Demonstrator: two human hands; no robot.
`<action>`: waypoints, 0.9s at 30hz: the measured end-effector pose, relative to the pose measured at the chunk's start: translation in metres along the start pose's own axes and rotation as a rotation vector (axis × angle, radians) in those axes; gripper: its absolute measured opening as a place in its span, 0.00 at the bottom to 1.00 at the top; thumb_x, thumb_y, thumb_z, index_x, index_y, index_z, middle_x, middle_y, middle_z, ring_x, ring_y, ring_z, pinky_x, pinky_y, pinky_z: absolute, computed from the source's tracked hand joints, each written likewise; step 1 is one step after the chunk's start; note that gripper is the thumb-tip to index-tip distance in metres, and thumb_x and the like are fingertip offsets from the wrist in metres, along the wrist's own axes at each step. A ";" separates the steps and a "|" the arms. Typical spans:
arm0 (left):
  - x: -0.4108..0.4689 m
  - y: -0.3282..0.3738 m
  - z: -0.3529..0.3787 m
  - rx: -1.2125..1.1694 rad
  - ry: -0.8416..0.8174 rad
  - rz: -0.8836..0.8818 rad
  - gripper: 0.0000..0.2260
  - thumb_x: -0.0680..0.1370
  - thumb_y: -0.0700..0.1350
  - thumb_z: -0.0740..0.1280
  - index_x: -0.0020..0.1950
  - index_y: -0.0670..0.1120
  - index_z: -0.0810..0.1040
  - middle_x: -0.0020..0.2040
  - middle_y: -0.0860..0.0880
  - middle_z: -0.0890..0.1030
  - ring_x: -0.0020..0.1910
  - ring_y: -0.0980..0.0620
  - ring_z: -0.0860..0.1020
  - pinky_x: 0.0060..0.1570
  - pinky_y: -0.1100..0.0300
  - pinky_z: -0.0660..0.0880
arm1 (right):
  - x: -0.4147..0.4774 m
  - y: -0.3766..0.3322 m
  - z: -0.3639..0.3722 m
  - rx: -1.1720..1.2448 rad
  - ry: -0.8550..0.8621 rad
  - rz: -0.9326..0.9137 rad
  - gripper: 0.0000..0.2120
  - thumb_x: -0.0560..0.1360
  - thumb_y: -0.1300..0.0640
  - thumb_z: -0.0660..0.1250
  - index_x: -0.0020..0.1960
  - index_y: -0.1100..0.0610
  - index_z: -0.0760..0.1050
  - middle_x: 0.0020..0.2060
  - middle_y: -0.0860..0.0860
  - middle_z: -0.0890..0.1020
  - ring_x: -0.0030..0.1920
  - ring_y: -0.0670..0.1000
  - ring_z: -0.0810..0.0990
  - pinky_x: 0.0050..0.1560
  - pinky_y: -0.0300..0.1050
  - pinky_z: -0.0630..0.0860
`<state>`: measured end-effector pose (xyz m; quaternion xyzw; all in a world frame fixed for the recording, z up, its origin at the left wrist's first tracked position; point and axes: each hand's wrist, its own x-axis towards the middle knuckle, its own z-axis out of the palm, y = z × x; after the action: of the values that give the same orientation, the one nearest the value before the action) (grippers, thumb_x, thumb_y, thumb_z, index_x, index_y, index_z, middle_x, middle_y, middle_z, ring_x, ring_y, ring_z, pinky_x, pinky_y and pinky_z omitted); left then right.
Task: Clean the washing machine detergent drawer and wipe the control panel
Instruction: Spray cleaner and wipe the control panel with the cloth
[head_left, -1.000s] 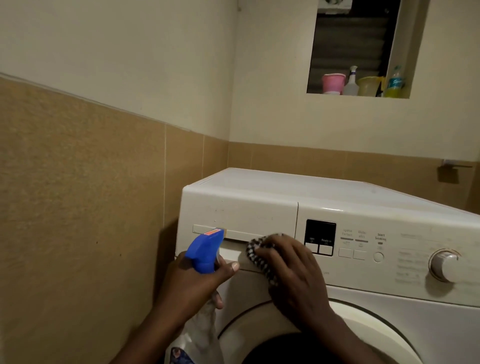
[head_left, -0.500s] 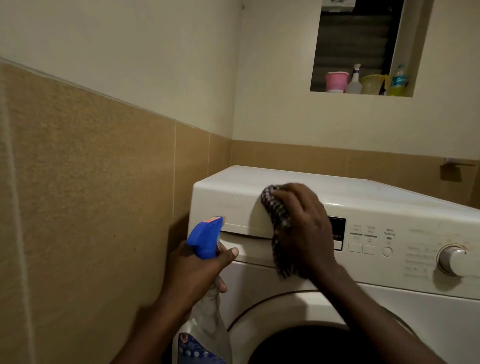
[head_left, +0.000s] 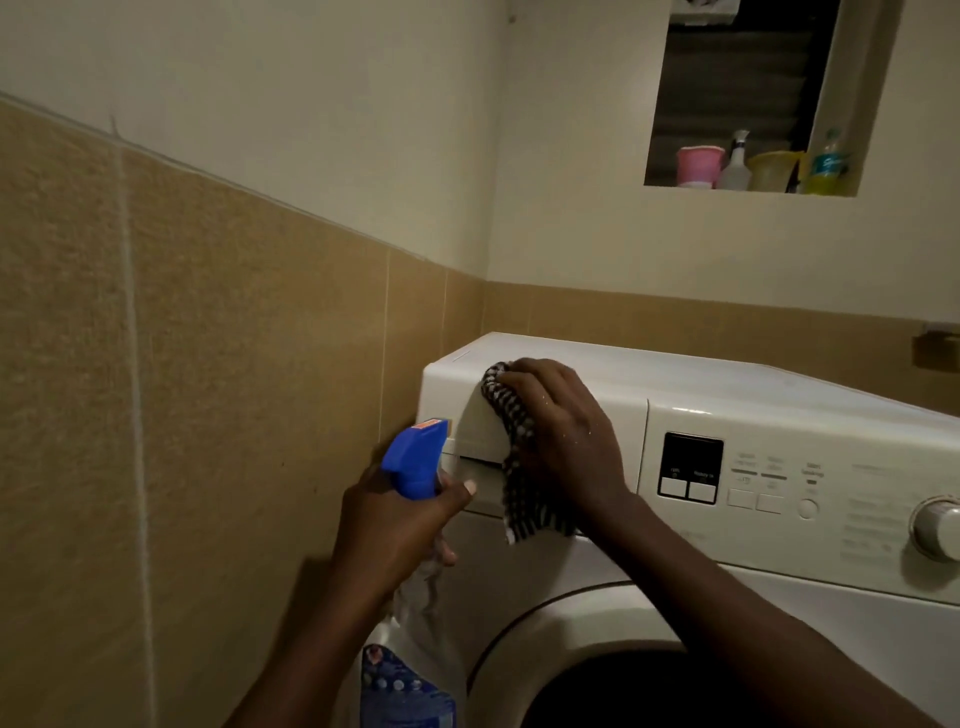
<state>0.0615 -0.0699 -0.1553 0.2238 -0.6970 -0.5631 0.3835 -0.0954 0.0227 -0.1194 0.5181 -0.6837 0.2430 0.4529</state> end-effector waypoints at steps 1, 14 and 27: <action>0.001 0.000 -0.001 -0.002 0.011 -0.004 0.09 0.71 0.43 0.77 0.44 0.43 0.79 0.38 0.40 0.84 0.26 0.45 0.81 0.38 0.51 0.82 | -0.006 -0.003 0.005 -0.017 0.003 -0.038 0.25 0.65 0.61 0.73 0.61 0.61 0.76 0.61 0.57 0.78 0.63 0.57 0.74 0.63 0.48 0.71; 0.008 -0.003 -0.013 0.031 0.092 -0.042 0.09 0.72 0.44 0.76 0.46 0.44 0.79 0.36 0.45 0.83 0.27 0.46 0.82 0.40 0.50 0.82 | 0.012 -0.025 0.031 0.082 0.010 -0.076 0.22 0.67 0.64 0.73 0.61 0.60 0.77 0.60 0.55 0.78 0.62 0.55 0.74 0.66 0.49 0.72; 0.017 -0.012 -0.021 0.050 0.117 -0.074 0.08 0.72 0.46 0.76 0.46 0.48 0.79 0.36 0.46 0.85 0.28 0.49 0.83 0.44 0.48 0.83 | 0.058 -0.033 0.029 0.192 -0.111 0.055 0.19 0.72 0.59 0.70 0.62 0.54 0.75 0.59 0.50 0.78 0.57 0.52 0.75 0.50 0.46 0.75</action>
<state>0.0663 -0.0993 -0.1606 0.2915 -0.6785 -0.5451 0.3969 -0.0789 -0.0402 -0.0867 0.5531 -0.6952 0.2906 0.3556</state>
